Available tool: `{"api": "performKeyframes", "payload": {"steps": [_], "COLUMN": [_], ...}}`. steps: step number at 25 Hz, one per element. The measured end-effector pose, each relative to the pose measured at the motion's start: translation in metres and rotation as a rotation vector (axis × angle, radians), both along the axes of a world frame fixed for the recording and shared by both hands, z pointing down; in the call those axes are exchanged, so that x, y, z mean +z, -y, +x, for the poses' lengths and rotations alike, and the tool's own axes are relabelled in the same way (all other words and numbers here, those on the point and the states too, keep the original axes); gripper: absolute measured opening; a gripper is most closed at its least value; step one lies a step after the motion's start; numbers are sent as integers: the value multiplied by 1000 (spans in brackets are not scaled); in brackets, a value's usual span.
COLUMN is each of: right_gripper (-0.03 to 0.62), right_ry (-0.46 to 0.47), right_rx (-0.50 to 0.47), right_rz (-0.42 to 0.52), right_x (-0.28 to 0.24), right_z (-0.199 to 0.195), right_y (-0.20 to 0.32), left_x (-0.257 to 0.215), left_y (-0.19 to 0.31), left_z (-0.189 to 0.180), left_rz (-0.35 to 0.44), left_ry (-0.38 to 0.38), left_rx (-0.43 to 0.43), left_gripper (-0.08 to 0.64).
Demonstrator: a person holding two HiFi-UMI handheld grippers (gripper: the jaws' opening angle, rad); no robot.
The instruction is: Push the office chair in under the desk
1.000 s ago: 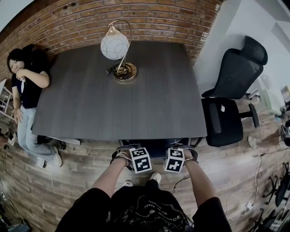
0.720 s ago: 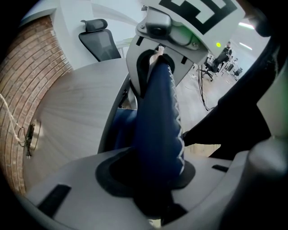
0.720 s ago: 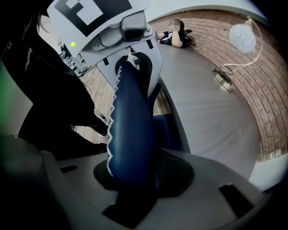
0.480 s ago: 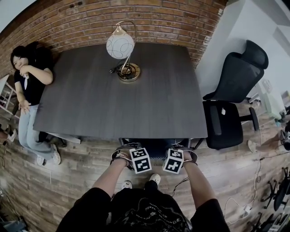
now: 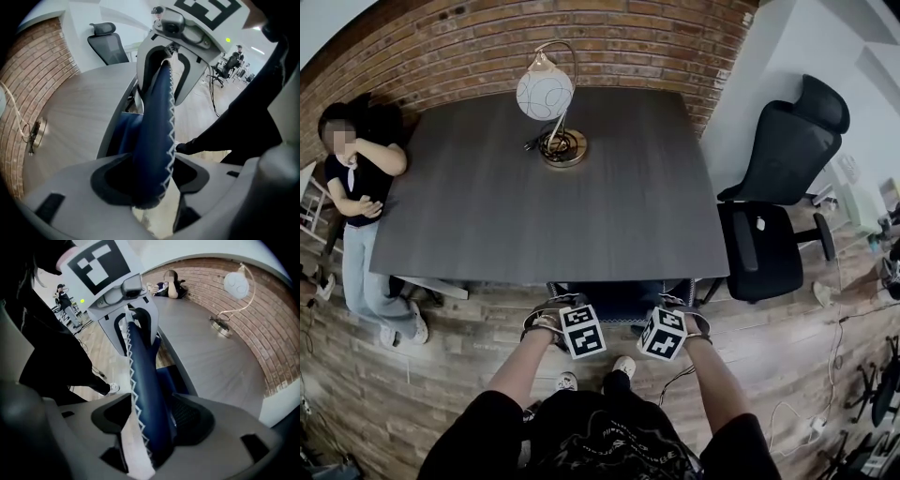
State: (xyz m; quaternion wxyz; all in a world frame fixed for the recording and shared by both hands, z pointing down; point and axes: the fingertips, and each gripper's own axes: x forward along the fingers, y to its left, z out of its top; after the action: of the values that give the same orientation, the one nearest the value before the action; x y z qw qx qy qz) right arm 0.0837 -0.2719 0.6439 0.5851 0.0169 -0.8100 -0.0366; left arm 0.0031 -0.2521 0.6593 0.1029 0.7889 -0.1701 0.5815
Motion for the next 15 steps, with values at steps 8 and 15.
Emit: {"api": "performKeyframes", "payload": {"steps": [8,15], "right_gripper": [256,256], "right_ry": [110,244], "right_rx": [68,259], "right_rz": [60,133], "right_x": [-36,-71], "right_z": [-2,-9], "right_y": [-4,-10], "left_x": [-42,-83], "left_y": [-1,-10], "left_z": [-10,-7], "left_rz": [82,141], "left_ry": [-138,-364], "left_rx": [-90,-256], "left_gripper": [247,246]}}
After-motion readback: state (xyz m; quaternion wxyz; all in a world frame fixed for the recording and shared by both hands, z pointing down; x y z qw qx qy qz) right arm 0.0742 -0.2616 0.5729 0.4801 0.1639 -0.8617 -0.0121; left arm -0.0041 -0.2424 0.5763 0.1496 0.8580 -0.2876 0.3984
